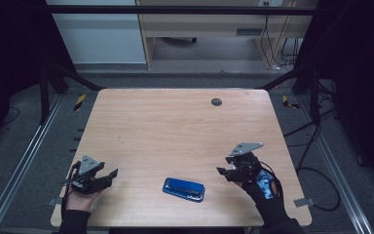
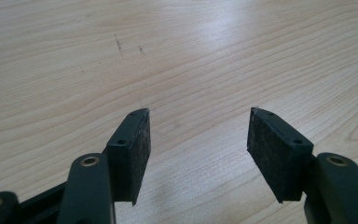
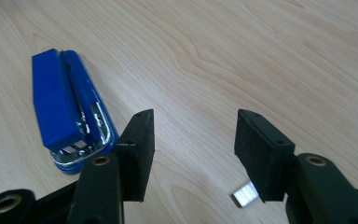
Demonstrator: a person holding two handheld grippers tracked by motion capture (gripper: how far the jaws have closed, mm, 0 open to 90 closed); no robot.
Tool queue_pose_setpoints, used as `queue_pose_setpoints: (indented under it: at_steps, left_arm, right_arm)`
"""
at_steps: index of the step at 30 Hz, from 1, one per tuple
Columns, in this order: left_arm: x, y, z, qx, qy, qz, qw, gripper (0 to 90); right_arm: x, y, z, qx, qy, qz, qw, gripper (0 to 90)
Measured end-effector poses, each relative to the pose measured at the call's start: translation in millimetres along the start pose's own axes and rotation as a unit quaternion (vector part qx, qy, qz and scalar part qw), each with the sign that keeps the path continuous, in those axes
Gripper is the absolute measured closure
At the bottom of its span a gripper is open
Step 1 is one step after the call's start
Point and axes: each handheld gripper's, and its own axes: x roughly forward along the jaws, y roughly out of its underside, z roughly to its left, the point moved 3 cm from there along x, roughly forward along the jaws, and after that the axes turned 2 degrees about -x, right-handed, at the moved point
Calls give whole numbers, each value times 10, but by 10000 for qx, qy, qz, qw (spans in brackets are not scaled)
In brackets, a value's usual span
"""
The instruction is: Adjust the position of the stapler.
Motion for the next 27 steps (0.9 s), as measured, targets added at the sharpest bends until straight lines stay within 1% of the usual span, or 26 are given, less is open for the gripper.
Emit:
queue_pose_setpoints:
  at_steps: [2,5,6,7,10,14,15,16,17,21,22,23,25,26,27]
  left_arm:
    - [1,1,3,11,-1,1,10000,393]
    - [2,0,-3,15,-7,-4,10000,393]
    - [2,0,-3,15,-7,-4,10000,393]
    - [4,1,-6,30,-10,11,10000,393]
    - [7,1,-7,45,-9,25,10000,393]
    - [11,3,-9,49,8,55,10000,393]
    - [15,5,-11,50,19,66,10000,392]
    - [21,8,-15,55,20,76,10000,393]
    - [25,9,-18,75,15,92,9999,393]
    - [29,9,-26,104,24,110,9999,393]
    - [29,9,-26,104,24,110,9999,393]
    - [32,11,-27,102,29,121,9999,393]
    - [34,13,-27,100,27,128,9999,393]
    - [35,13,-27,101,30,131,9999,393]
    - [36,14,-30,111,30,143,9998,393]
  right_arm:
    - [26,-45,38,-53,-113,43,9999,485]
    - [57,-107,99,-187,-219,126,9995,483]
    - [57,-107,99,-187,-219,126,9995,483]
    - [68,-147,134,-254,-292,175,9991,481]
    - [80,-204,171,-340,-401,254,9983,479]
    - [92,-279,218,-402,-541,364,9971,472]
    - [99,-295,230,-480,-589,397,9963,472]
    - [109,-313,253,-480,-634,423,9959,473]
    - [116,-330,264,-562,-672,472,9950,473]
    - [159,-402,347,-677,-885,598,9920,465]
    - [170,-418,361,-750,-933,617,9909,465]
    - [180,-434,381,-763,-984,673,9899,465]
    - [205,-465,423,-847,-1050,765,9879,465]
    - [205,-465,423,-847,-1050,765,9879,465]
    - [228,-492,466,-937,-1122,863,9855,457]
